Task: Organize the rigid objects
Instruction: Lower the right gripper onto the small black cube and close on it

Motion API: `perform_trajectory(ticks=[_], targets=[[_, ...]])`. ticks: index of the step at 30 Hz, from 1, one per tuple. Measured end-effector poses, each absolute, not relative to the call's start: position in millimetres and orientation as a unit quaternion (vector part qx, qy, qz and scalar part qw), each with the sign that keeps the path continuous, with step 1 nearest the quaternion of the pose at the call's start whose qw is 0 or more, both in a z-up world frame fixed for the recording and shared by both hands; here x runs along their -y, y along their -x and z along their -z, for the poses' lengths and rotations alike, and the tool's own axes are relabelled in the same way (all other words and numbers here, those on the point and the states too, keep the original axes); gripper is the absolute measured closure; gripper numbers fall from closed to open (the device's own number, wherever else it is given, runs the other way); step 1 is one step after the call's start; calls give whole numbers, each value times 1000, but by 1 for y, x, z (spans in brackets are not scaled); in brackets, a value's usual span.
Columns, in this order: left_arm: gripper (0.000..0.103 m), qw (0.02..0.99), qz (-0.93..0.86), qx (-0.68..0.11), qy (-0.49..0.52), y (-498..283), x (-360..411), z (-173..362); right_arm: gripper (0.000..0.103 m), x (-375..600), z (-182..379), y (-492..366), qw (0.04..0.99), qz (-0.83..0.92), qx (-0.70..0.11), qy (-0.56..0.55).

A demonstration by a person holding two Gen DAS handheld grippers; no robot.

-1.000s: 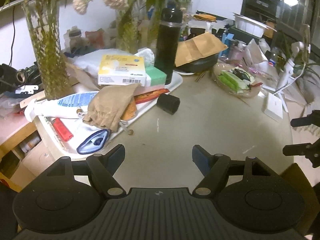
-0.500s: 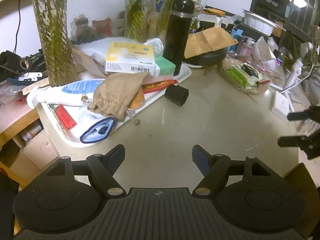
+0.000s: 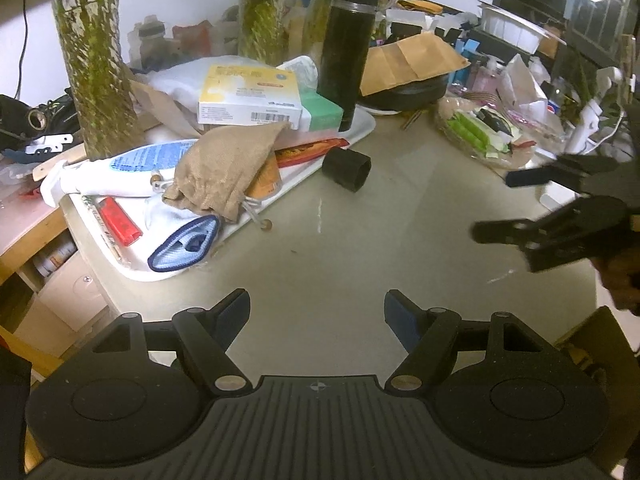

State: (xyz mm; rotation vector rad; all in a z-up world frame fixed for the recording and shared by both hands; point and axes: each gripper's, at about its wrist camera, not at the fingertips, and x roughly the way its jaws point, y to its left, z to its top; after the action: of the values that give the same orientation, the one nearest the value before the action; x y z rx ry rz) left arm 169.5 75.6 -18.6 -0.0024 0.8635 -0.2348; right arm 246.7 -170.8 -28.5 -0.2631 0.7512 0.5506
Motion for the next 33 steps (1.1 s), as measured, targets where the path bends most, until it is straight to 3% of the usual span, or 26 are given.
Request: perform_trajectory(ticks=[23,30,32,33], targets=[[29,893,102,-439,20,-176,-81,22,17,78,61,-320,874,-281,-310,246],[29,889,96,-448,23,-178,-83,25,26,57,82,-339,869,-271,-304,282],[29,888,96,-449,22,-178,-83,25,33,52,89,-343,867,-266,-304,290],[29,888,95,-450,22,-178,-83,25,44,51,92,-346,867,-262,-304,295]])
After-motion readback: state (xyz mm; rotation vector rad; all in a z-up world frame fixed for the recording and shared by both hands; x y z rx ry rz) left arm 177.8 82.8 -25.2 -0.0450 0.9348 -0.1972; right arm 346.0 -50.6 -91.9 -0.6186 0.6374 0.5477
